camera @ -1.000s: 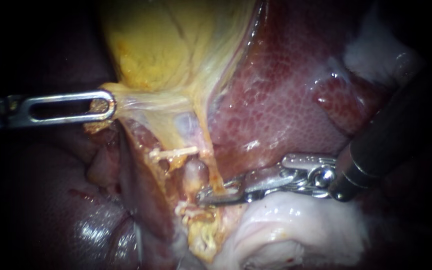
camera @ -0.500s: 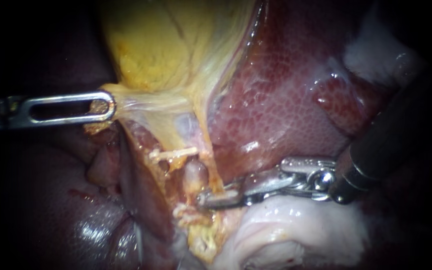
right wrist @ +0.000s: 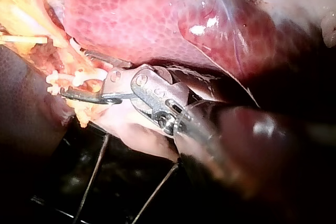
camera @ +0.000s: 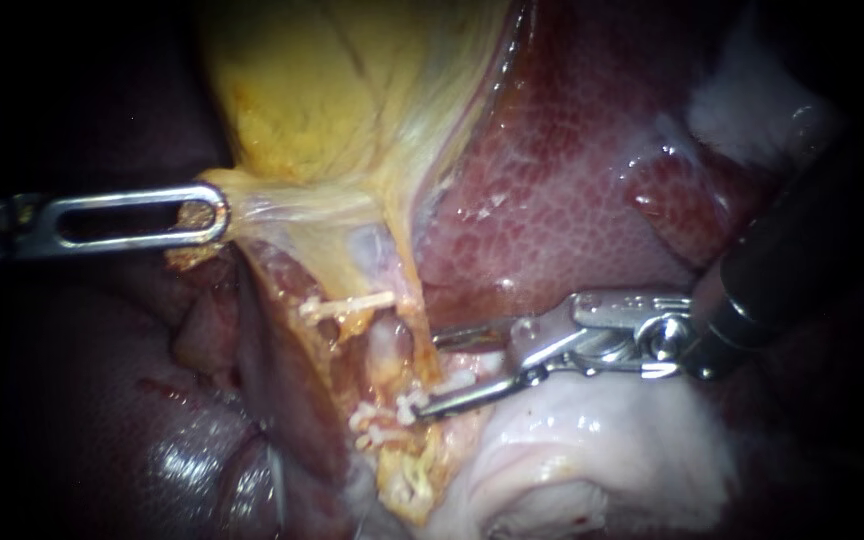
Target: Going back first clip right tube
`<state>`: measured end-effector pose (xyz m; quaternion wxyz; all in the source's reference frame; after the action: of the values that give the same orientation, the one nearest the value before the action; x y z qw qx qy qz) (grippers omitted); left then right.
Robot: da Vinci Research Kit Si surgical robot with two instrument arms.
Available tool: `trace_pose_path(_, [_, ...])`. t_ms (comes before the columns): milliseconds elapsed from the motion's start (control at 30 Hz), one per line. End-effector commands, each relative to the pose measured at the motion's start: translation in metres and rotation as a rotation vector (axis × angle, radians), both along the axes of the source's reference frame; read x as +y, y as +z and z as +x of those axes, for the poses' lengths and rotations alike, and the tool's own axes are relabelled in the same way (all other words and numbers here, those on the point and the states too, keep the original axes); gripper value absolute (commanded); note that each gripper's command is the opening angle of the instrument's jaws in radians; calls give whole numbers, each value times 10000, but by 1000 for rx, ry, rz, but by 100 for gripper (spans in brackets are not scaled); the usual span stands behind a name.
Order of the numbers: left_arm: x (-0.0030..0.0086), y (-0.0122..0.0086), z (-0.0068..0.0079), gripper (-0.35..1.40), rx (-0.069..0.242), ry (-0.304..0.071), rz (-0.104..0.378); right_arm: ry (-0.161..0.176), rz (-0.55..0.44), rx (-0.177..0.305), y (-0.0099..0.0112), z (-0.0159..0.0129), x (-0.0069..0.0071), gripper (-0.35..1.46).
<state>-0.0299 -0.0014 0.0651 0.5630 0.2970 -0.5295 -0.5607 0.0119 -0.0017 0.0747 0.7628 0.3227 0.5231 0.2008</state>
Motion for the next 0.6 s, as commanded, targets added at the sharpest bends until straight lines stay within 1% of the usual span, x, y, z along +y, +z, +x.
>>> trace_pose_path(33, [0,0,1,-35,-1,0,0,-5,-5,5,-7,-6,3,60])
trace_pose_path(133, [0,0,1,-35,-1,1,0,-21,-24,22,-26,-22,12,60])
trace_pose_path(167, [0,0,1,-35,-1,1,0,-18,-29,22,-30,-25,13,60])
trace_pose_path(233, [0,0,1,-35,-1,1,0,-10,-43,22,-43,-35,20,60])
trace_pose_path(267, [0,0,1,-35,-1,1,0,-4,-57,22,-54,-42,26,60])
trace_pose_path(300, [0,0,1,-35,-1,1,0,0,-60,24,-58,-45,28,60])
trace_pose_path(467, [-1,0,1,-35,-1,1,-1,30,-96,33,-99,-68,49,60])
trace_pose_path(600, [-1,3,0,-35,0,0,-2,51,-114,46,-124,-84,63,60])
